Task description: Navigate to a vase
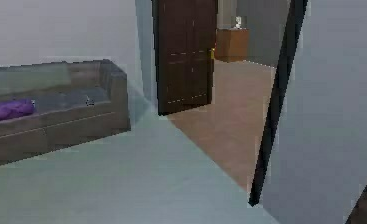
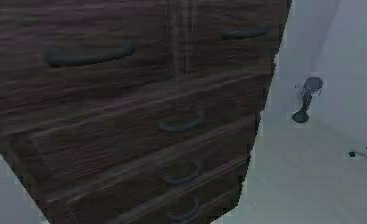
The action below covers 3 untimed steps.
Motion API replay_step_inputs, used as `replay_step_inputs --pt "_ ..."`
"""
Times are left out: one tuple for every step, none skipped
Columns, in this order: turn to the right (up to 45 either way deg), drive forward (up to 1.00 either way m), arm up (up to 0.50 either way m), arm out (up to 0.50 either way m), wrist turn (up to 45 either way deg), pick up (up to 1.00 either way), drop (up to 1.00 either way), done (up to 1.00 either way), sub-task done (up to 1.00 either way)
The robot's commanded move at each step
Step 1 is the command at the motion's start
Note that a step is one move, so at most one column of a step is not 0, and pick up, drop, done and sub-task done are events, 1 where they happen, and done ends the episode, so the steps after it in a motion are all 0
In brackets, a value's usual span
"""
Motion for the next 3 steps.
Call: replay_step_inputs --pt "-45.0 0.00 0.00 0.00 0.0 0.00 0.00 0.00 0.00" --pt "-45.0 0.00 0.00 0.00 0.0 0.00 0.00 0.00 0.00" --pt "-27.0 0.00 0.00 0.00 0.0 0.00 0.00 0.00 0.00"
